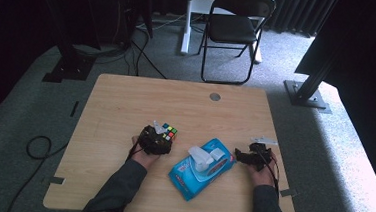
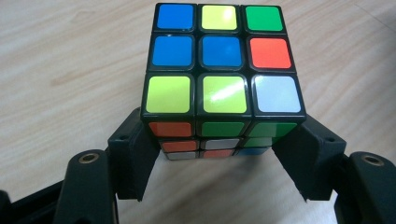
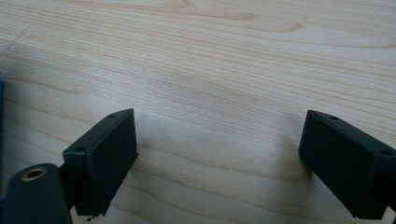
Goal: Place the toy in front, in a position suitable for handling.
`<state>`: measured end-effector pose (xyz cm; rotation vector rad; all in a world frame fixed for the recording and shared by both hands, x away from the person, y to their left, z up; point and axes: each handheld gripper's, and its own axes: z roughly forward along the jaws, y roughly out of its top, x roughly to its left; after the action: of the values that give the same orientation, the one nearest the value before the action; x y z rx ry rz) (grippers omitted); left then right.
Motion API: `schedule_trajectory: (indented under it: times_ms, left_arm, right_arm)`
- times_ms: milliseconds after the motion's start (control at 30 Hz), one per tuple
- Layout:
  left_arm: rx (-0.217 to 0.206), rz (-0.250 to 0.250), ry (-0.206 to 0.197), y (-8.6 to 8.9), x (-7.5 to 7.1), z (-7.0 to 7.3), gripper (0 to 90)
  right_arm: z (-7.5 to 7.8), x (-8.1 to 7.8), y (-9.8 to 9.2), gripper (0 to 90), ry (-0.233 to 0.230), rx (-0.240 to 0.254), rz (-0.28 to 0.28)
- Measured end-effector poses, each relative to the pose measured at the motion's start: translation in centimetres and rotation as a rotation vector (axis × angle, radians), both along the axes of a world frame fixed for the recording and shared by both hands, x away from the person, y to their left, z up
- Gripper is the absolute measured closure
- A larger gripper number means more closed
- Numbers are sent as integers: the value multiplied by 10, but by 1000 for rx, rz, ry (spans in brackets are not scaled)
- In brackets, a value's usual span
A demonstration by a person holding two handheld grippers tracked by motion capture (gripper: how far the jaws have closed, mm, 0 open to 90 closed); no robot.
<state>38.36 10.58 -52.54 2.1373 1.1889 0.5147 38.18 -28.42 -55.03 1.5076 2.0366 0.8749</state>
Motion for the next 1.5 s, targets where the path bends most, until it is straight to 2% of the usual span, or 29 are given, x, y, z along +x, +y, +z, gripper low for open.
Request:
schedule_trajectory:
  times_ms: [100,233,367,433,467,533,633,667,833,900,933,967,1100,1267,1300,1367,1500]
  left_arm:
    - [-16,-13,10,4,-3,-1,335]
    - [-18,-50,9,7,-12,-1,334]
    - [-21,-64,7,7,-18,-2,334]
    - [-25,-78,-2,7,-21,-2,331]
    - [-27,-85,-17,7,-24,-3,297]
    - [-40,-89,-15,8,-25,-2,265]
    - [-88,-86,-15,15,-30,2,245]
    - [-88,-86,-15,15,-30,2,242]
    - [-108,-74,-37,27,-42,5,239]
    - [-125,-66,-41,35,-47,6,240]
    - [-125,-66,-41,35,-47,6,239]
    - [-130,-62,-42,38,-50,6,240]
    - [-137,-60,-48,39,-54,8,240]
    - [-124,-74,-68,36,-62,12,248]
    - [-109,-70,-68,36,-64,13,251]
    - [-105,-63,-65,37,-64,12,251]
    - [-116,-49,-50,41,-63,10,254]
  right_arm:
    - [0,0,0,110,0,0,0]
    - [0,0,0,110,1,-1,0]
    - [0,0,0,110,0,0,0]
    - [0,0,0,110,0,-1,-2]
    - [0,-1,1,110,0,-1,-1]
    - [0,-1,1,109,0,-1,1]
    - [0,-1,2,118,-1,-1,9]
    - [0,-1,2,118,-1,-1,9]
    - [2,-2,4,189,8,-2,10]
    - [6,-4,6,285,18,-9,0]
    - [6,-4,6,285,18,-9,0]
    - [8,-6,7,337,-4,-35,-16]
    - [15,-10,7,398,-38,-11,-10]
    - [30,-15,6,428,-60,79,3]
    - [32,-16,6,426,-61,87,9]
    - [33,-16,7,425,-65,91,13]
    - [38,-17,12,418,-65,97,30]
